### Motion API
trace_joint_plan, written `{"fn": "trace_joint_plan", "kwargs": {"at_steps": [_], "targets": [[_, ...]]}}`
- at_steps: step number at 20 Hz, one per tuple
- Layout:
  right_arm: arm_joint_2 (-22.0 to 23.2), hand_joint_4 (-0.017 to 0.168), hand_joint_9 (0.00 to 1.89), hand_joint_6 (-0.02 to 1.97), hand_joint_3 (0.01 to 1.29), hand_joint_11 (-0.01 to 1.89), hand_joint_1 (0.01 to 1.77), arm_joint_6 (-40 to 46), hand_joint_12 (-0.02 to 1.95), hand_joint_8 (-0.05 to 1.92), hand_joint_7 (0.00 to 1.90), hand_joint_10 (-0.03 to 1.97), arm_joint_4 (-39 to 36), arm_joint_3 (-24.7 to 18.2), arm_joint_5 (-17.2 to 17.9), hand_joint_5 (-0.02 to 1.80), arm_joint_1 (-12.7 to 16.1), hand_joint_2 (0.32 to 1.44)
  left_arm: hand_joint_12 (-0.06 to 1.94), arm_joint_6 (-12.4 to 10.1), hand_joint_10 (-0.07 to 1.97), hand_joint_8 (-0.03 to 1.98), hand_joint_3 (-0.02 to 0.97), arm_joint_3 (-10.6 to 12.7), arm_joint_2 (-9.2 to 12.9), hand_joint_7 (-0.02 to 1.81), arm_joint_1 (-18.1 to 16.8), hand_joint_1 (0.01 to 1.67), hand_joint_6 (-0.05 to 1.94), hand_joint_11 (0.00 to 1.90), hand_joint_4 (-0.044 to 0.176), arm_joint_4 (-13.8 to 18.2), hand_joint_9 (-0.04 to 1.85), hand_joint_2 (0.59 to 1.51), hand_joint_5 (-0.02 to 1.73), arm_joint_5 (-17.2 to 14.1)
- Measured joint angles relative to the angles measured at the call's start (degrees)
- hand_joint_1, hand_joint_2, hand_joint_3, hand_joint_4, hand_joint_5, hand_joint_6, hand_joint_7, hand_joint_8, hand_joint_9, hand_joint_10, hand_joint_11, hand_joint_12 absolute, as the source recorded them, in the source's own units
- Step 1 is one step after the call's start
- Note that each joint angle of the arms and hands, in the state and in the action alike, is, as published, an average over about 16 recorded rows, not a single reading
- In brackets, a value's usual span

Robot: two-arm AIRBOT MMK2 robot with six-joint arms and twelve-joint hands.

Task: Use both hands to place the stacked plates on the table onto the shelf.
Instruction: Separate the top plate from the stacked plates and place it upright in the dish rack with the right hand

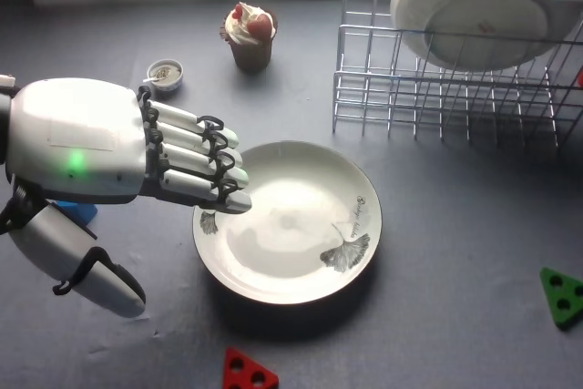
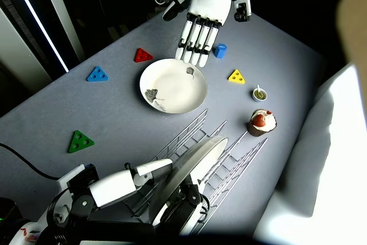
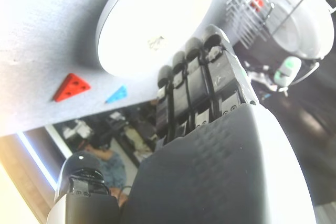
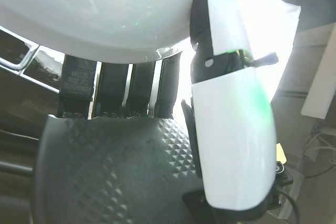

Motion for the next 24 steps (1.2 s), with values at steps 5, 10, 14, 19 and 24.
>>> {"fn": "trace_joint_plan", "kwargs": {"at_steps": [5, 10, 14, 19, 24], "targets": [[-0.02, -0.005, 1.0, 0.32, 0.01, 1.09, 1.19, 0.11, 0.14, 0.02, 0.96, 0.02, 0.24, 0.02, 0.58, 0.87, -0.05, 1.0, 0.02, 0.11, 0.01, 0.0, 0.002, -0.03, -0.01, 0.24, 0.09, 0.03, 0.0, 0.21, 0.0, 0.38, 0.23, 1.028, 0.24, 0.28], [-0.02, -0.004, 0.94, 0.06, 0.01, 1.04, 1.13, 0.23, 0.12, 0.01, 0.89, 0.02, -0.25, -0.18, 1.37, 0.79, -0.05, 0.98, 0.02, 0.24, 0.01, 0.0, 0.003, -0.03, -0.02, 0.24, 0.3, 0.03, 0.0, 0.21, 0.0, 0.74, 0.22, 1.028, 0.24, 0.49], [0.0, -0.004, 0.91, 0.02, 0.01, 1.02, 1.1, 0.12, 0.11, 0.01, 0.86, 0.02, -1.97, -0.74, 2.25, 0.75, 0.53, 0.97, 0.02, 0.37, 0.01, 0.0, 0.003, -0.07, -0.04, 0.23, 0.76, 0.03, 0.0, 0.21, 0.0, 1.37, 0.22, 1.028, 0.23, 0.79], [0.14, -0.004, 0.87, 0.01, 0.01, 0.98, 1.07, -0.9, 0.1, 0.01, 0.81, 0.01, -4.81, -1.63, 3.66, 0.71, 1.45, 0.96, 0.02, 0.7, 0.01, 0.0, 0.003, -0.41, -0.19, 0.24, 1.59, 0.03, 0.0, 0.2, 0.0, 3.38, 0.22, 1.029, 0.23, 1.69], [0.32, 0.001, 0.77, 0.01, 0.01, 0.88, 1.03, -2.28, 0.07, 0.01, 0.72, 0.0, -7.21, -2.26, 5.17, 0.64, 2.4, 0.96, 0.02, 1.05, 0.01, 0.0, 0.002, -0.86, -0.44, 0.24, 2.3, 0.03, 0.0, 0.2, 0.0, 5.54, 0.22, 1.029, 0.24, 3.06]]}}
